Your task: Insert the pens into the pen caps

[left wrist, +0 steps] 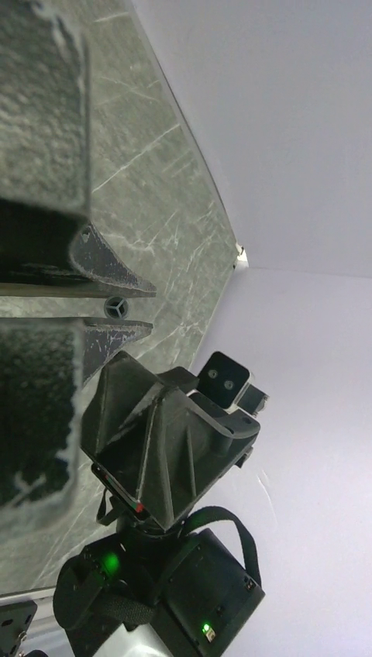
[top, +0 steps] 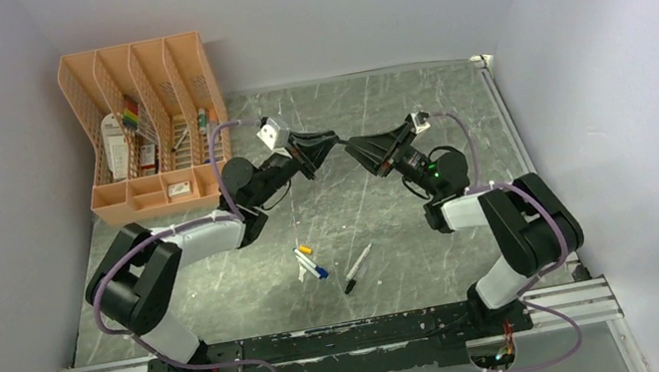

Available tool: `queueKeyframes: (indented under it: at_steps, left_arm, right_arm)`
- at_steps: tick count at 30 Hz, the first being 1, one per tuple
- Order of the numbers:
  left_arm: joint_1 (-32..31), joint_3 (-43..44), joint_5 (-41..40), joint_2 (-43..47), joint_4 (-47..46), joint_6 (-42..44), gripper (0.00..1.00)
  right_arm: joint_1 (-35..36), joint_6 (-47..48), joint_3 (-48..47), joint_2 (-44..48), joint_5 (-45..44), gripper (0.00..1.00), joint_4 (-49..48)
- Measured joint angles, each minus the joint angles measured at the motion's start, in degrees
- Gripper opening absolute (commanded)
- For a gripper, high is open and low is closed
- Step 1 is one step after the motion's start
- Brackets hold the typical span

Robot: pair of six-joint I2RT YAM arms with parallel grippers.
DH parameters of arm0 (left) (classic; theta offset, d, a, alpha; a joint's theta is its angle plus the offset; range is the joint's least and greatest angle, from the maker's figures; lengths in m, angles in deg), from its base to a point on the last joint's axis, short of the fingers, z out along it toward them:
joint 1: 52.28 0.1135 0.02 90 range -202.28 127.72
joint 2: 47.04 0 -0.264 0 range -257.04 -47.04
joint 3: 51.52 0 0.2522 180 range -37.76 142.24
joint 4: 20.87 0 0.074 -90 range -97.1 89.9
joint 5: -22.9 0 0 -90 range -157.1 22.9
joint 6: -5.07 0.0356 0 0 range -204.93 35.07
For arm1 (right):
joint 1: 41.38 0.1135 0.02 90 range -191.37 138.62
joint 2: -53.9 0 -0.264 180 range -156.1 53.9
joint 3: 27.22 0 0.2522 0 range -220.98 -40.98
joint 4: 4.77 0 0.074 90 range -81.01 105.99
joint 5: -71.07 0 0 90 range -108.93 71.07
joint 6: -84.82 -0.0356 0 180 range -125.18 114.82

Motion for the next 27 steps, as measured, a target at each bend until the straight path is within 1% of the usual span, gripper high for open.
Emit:
queueKeyframes:
  at_steps: [1,3,5,9,13,15,18,21,24,25,27]
  left_arm:
    - [-0.2,0.0,-0.2,0.0,0.0,0.1,0.07]
    - [-0.8,0.0,-0.9,0.0,0.0,0.5,0.07]
    - [-1.3,0.0,-2.0,0.1,0.2,1.2,0.07]
    - [-2.1,0.0,-4.8,0.8,1.0,2.9,0.07]
    - [-2.8,0.0,-5.9,1.4,1.1,4.3,0.07]
    - [-3.5,0.0,-6.3,1.5,1.3,5.1,0.07]
    - [-4.8,0.0,-6.7,1.5,1.7,5.9,0.07]
    - [-5.7,0.0,-7.3,1.6,2.3,6.7,0.07]
    - [-6.3,0.0,-8.2,2.1,2.4,7.4,0.07]
    - [-6.4,-0.1,-8.4,2.4,2.4,7.6,0.07]
    - [-6.8,-0.4,-8.8,3.4,2.5,8.0,0.07]
  right_arm:
    - [0.0,-0.6,0.0,-0.5,0.0,0.48,-0.7]
    - [0.0,-2.2,0.0,-2.0,0.0,0.55,-2.6]
    - [0.1,-3.4,0.0,-3.4,0.0,0.57,-3.2]
    - [0.5,-4.8,0.1,-3.8,-0.1,0.58,-3.1]
    - [0.5,-6.3,0.3,-3.8,-0.8,0.55,-2.9]
    - [0.5,-7.2,0.3,-3.8,-1.2,0.51,-2.9]
    - [0.5,-8.3,0.2,-4.4,-1.7,0.5,-2.5]
    - [0.5,-8.9,0.2,-4.6,-2.3,0.46,-1.7]
    - [0.6,-9.2,-0.3,-4.5,-2.8,0.45,-0.4]
    - [0.6,-9.2,-0.3,-4.4,-3.1,0.44,0.5]
    - [0.6,-9.2,-0.4,-4.1,-3.6,0.35,2.1]
